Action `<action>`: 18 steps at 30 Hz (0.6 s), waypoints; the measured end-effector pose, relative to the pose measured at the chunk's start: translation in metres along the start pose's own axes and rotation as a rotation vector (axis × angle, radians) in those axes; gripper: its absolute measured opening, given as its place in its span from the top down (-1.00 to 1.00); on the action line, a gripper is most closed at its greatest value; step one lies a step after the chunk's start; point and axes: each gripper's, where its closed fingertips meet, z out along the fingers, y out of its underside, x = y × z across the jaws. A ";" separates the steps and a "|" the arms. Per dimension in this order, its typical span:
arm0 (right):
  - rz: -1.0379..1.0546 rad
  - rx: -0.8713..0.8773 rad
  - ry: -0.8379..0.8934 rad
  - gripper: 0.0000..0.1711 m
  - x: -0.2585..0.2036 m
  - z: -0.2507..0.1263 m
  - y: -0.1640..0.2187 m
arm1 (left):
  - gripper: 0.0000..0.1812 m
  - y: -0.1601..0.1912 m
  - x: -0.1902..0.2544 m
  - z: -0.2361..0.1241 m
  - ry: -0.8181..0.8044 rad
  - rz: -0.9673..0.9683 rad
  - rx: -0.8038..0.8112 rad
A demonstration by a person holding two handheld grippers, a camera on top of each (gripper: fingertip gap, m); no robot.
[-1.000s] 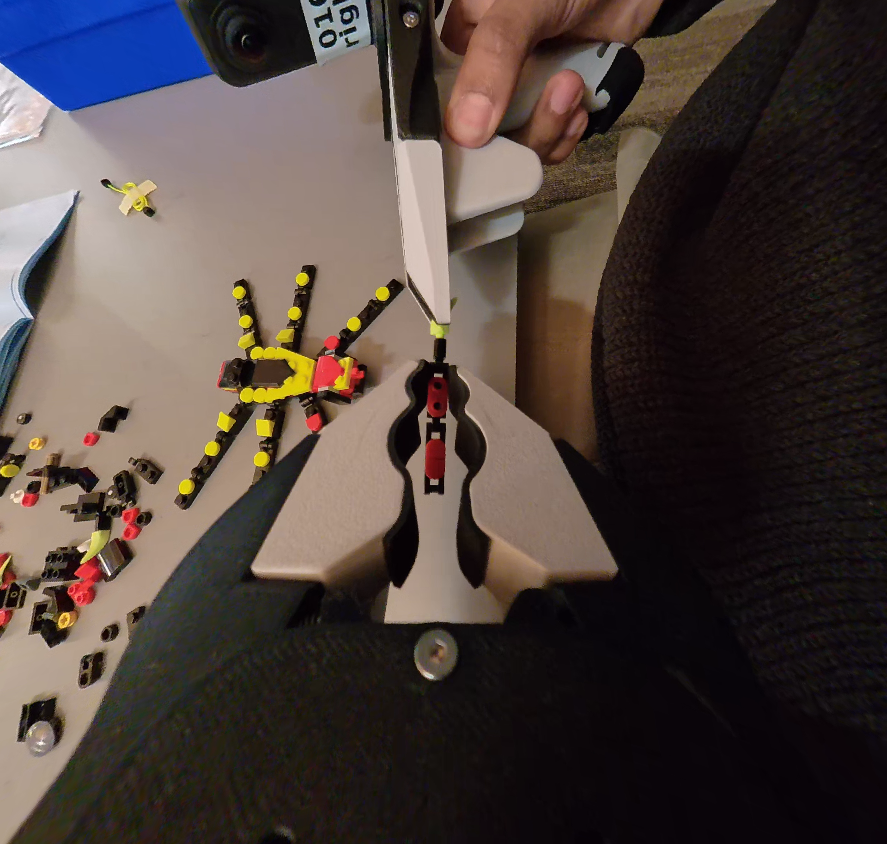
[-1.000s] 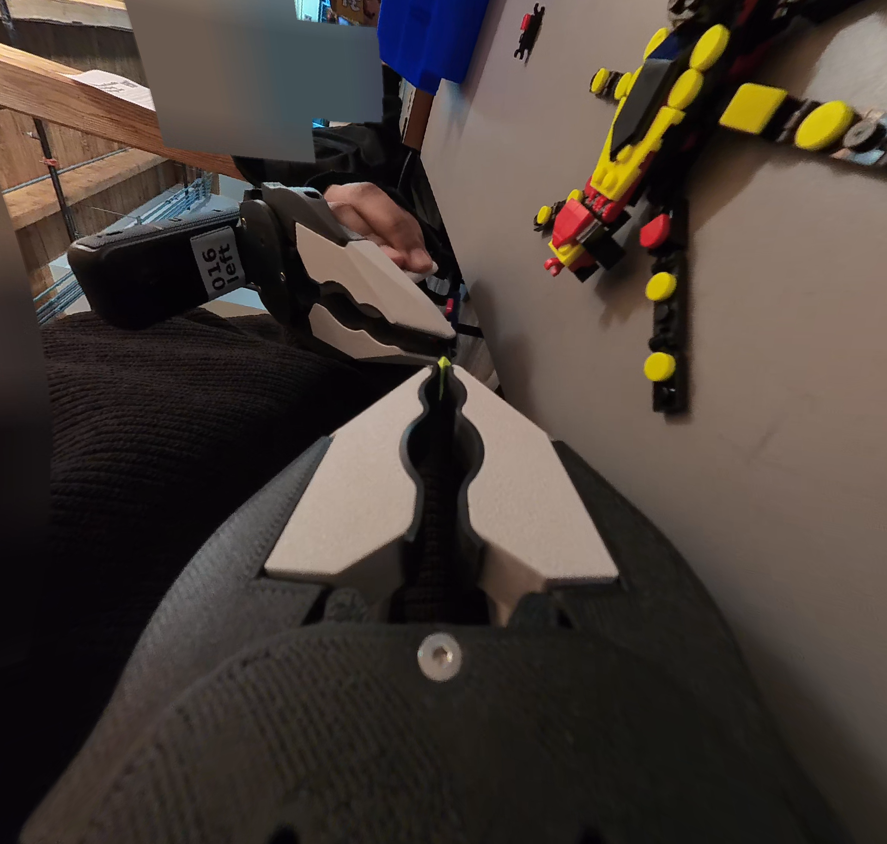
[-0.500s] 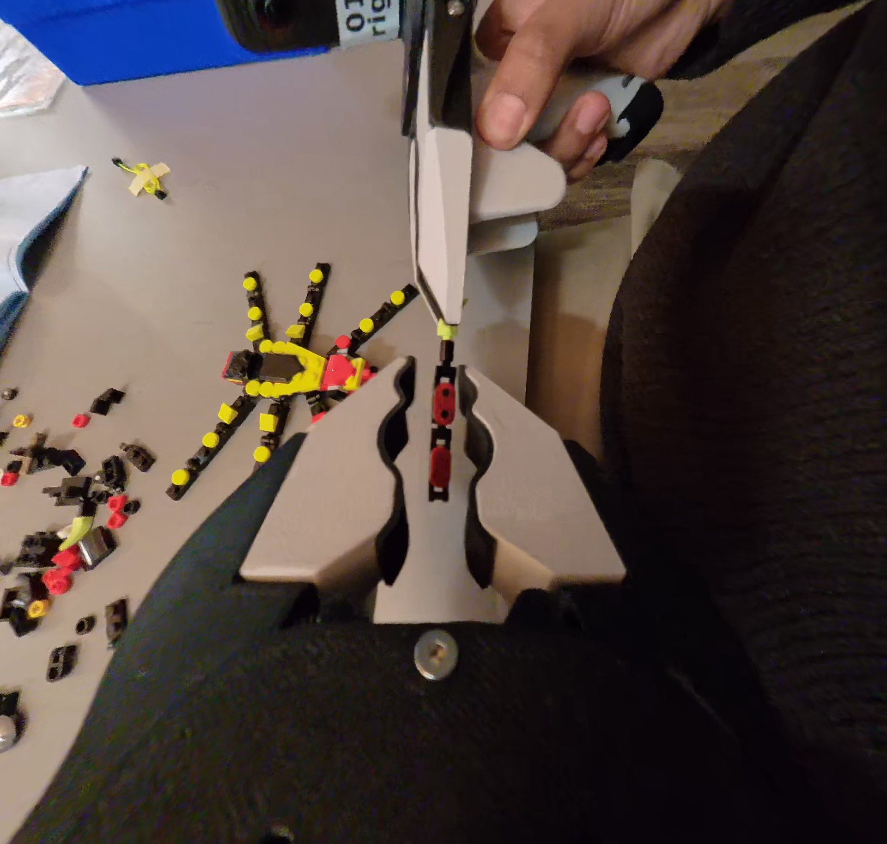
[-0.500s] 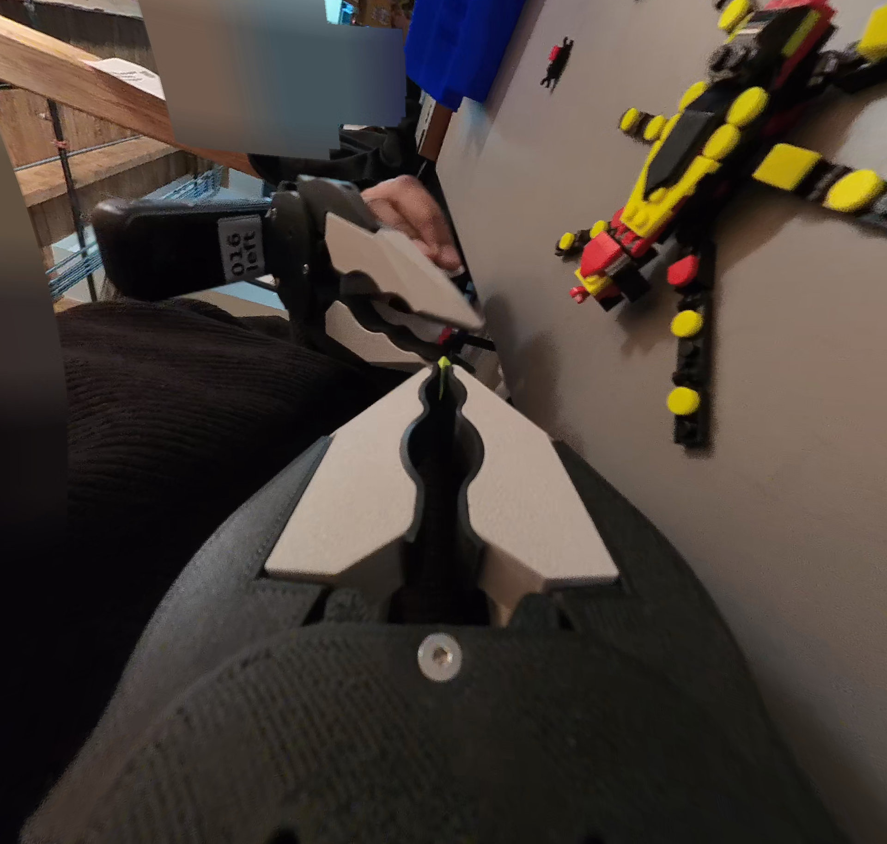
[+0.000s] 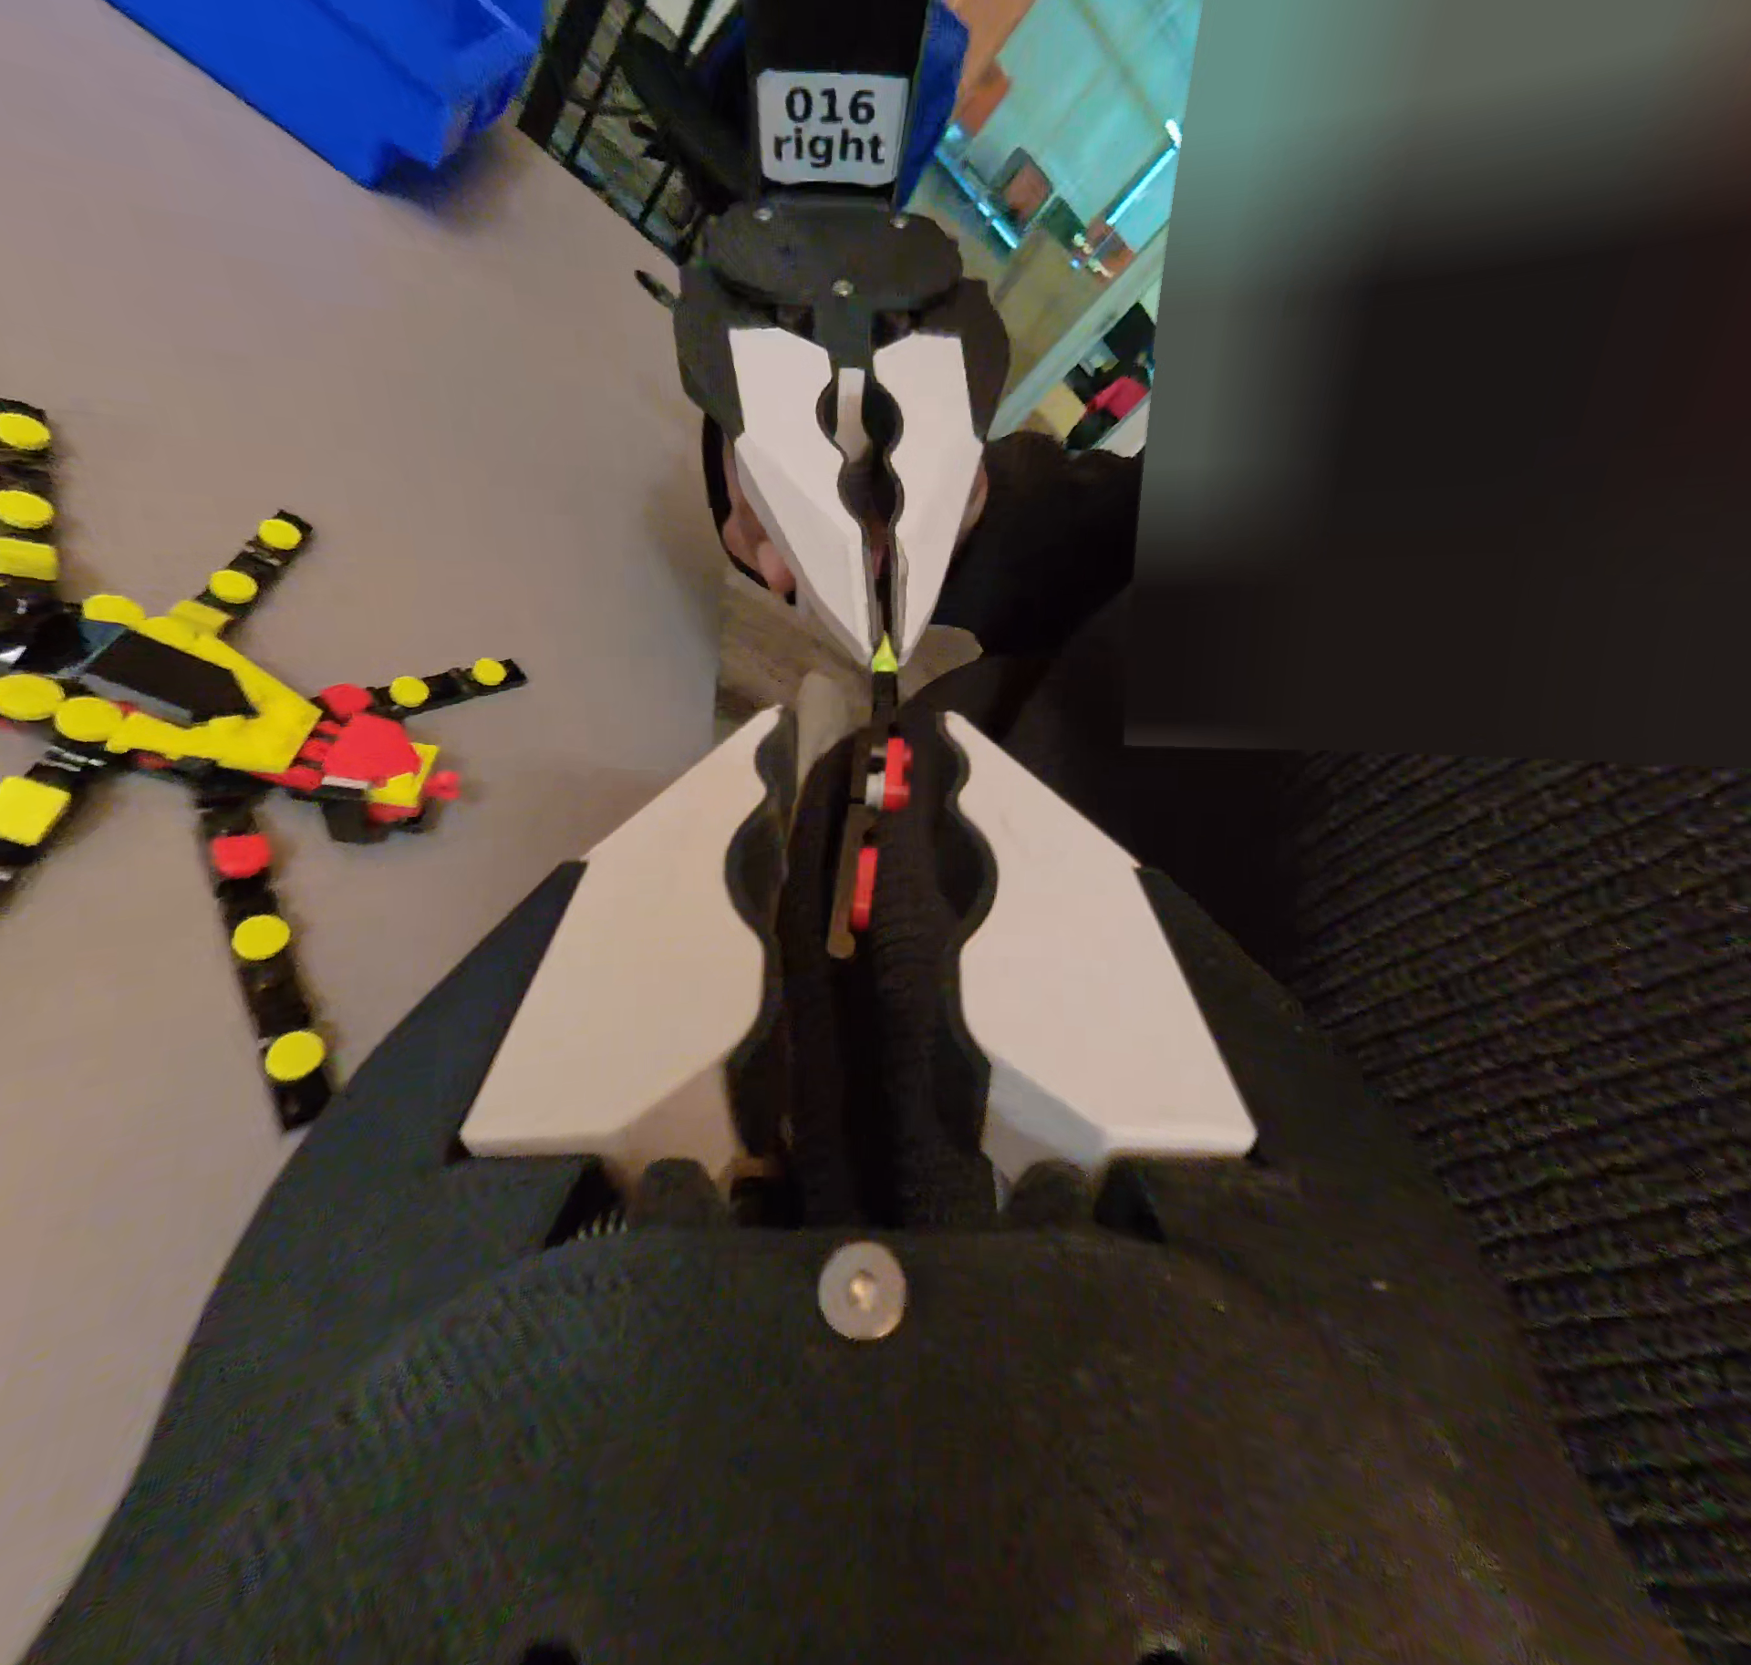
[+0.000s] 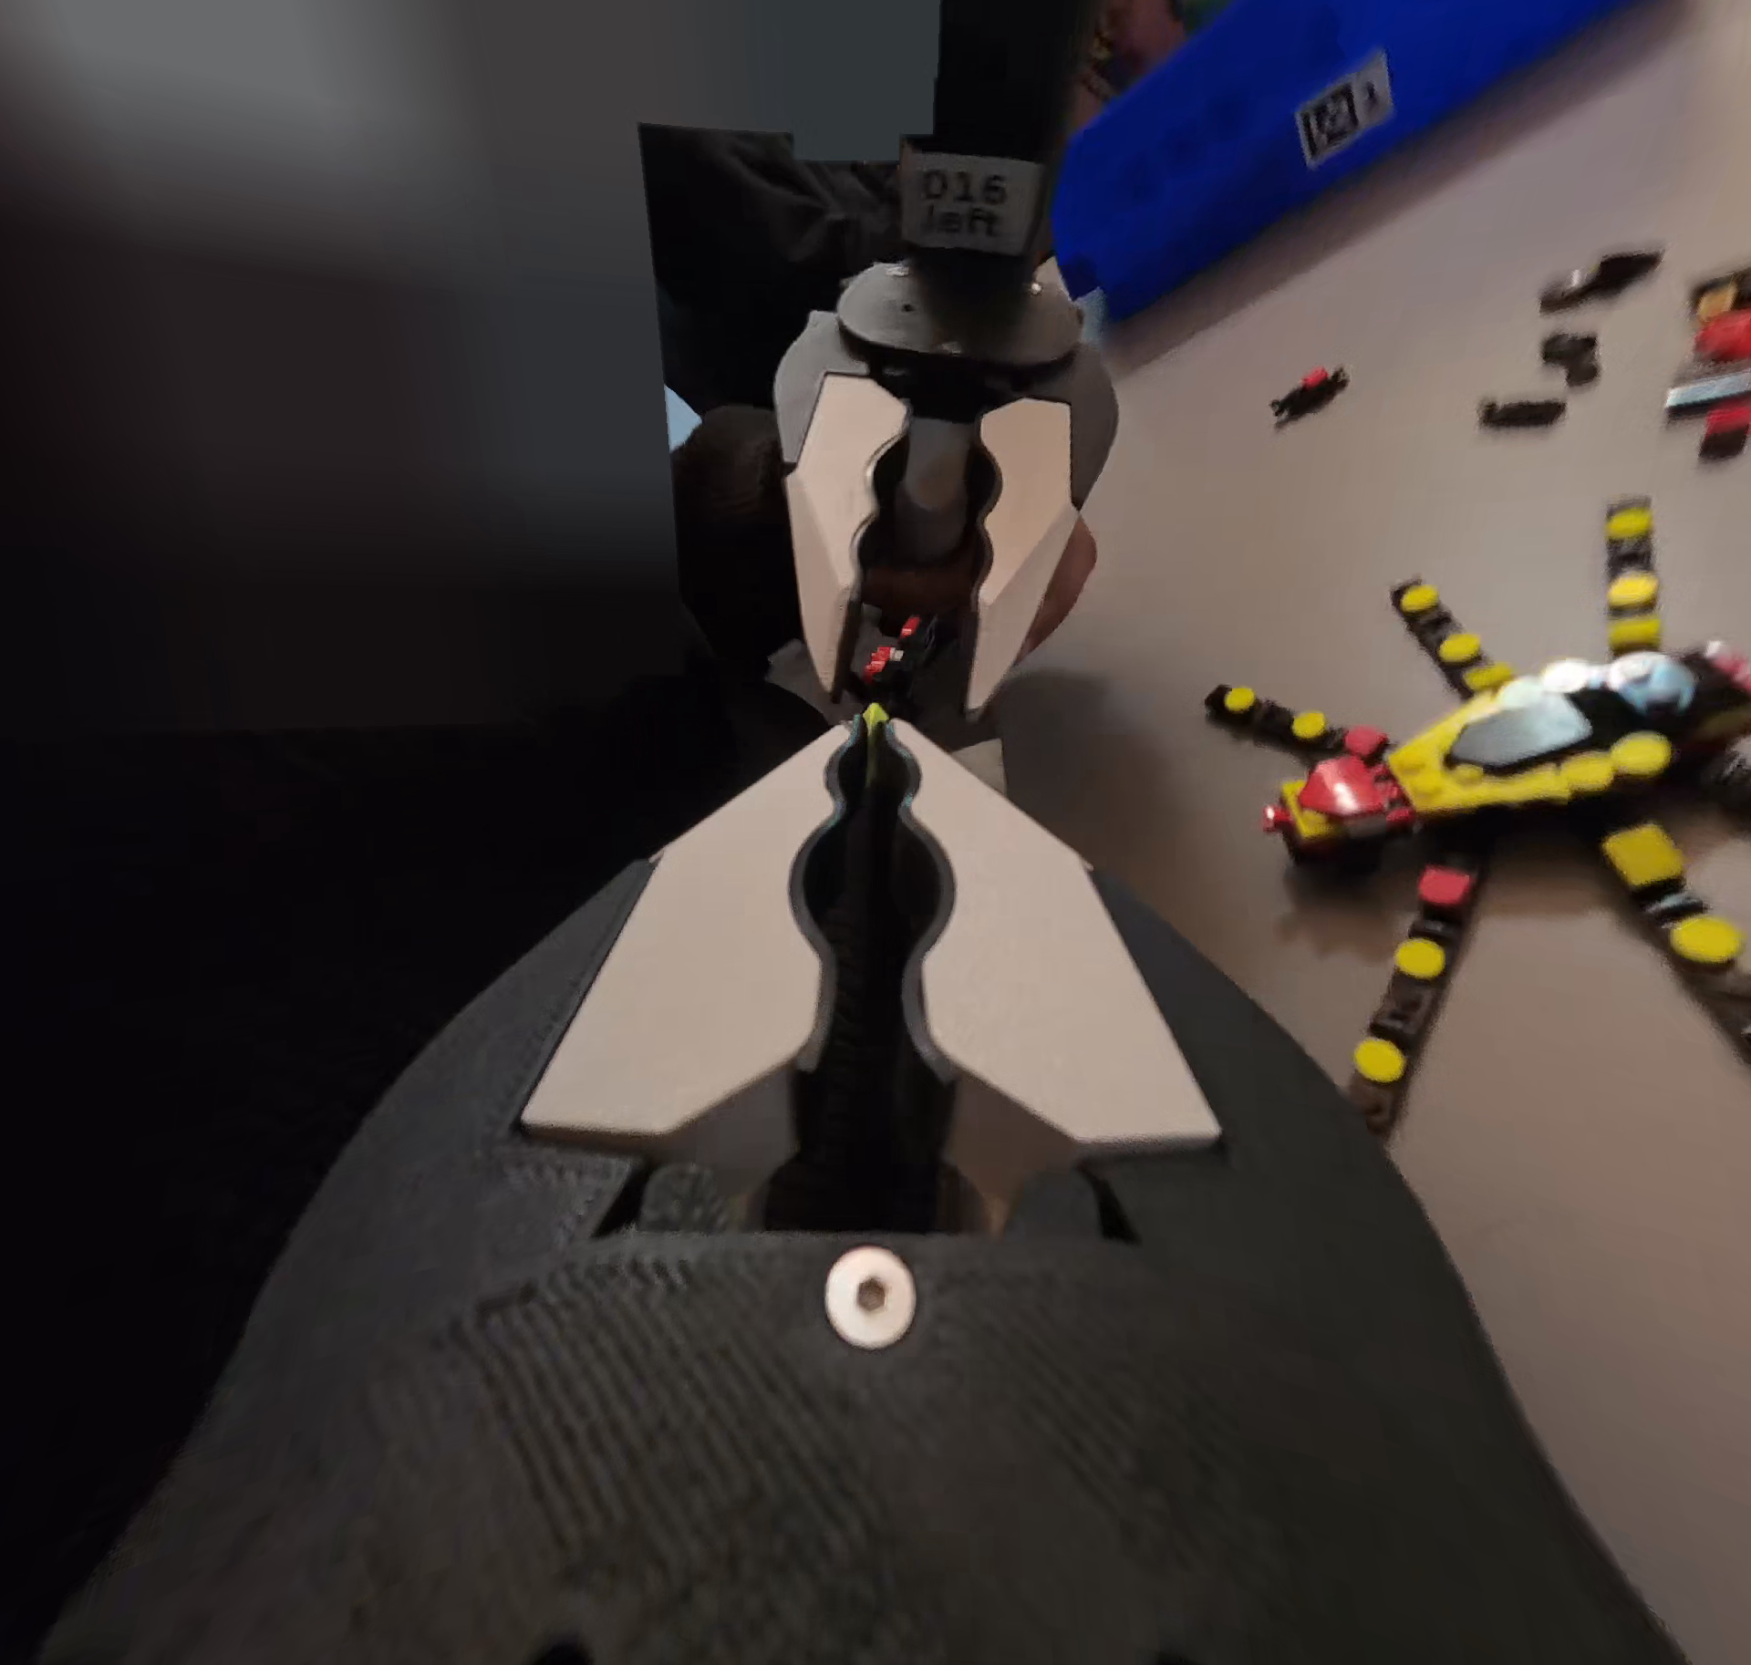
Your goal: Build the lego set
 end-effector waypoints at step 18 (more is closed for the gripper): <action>-0.053 0.023 0.027 1.00 -0.002 0.003 -0.004 | 0.94 -0.003 0.005 0.003 0.007 0.058 0.037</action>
